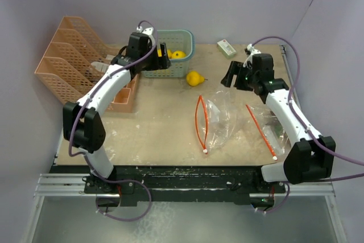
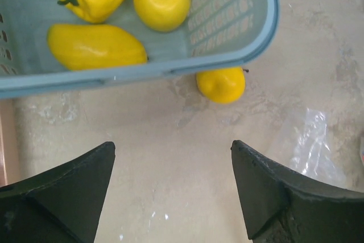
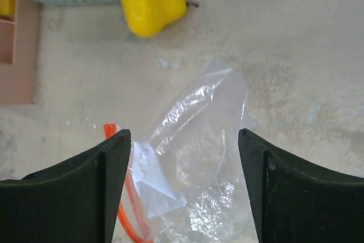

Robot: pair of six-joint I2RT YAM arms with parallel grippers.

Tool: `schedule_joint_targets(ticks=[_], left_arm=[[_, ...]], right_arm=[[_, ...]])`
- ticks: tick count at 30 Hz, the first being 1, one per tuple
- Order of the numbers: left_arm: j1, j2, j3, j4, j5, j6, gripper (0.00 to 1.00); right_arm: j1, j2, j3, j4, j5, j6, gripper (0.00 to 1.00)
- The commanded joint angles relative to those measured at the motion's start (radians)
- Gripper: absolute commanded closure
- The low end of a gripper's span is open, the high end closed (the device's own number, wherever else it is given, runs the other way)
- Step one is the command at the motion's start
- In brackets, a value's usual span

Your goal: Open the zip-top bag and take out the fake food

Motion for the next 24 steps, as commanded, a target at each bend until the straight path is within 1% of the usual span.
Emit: schedule_joint_targets(ticks=[1,4,8,9,11,14,18,21,24], left_arm=[[0.005,-0.171,-0.117,0.093,0.030,-0.031,0.14],[0.005,-0.227,-0.213,0.110,0.038,-0.049,0.13],[0.004,-0.285,-0.287,0.083,0.021,-0.049,0.13],[0.006,-0.300,-0.290,0.069,0.012,-0.038,0.12],[0.017,-0.322,-0.290,0.040,0.012,-0.009,0.12],[0.052,-0.341,-0.295,0.005,0.027,0.021,0.07],[0.124,-0.325,-0.294,-0.012,0.087,0.035,0.06],[0.168,-0.308,-0.273,-0.010,0.139,0.032,0.06],[0.190,-0.297,-0.256,-0.017,0.163,0.045,0.06]], right_arm=[[0.015,-0.004,0.139,-0.073,0.052,-0.019,0.18],[0.050,0.037,0.193,-0.053,0.061,-0.037,0.13],[0.143,0.183,0.290,-0.030,0.072,-0.072,0.13],[0.174,0.218,0.303,-0.007,0.082,-0.077,0.13],[0.196,0.286,0.324,0.052,0.088,-0.082,0.13],[0.206,0.412,0.375,0.115,0.102,-0.093,0.12],[0.207,0.569,0.511,0.116,0.087,-0.109,0.12],[0.209,0.670,0.610,0.159,0.076,-0.119,0.12],[0.209,0.774,0.729,0.124,0.100,-0.146,0.11]])
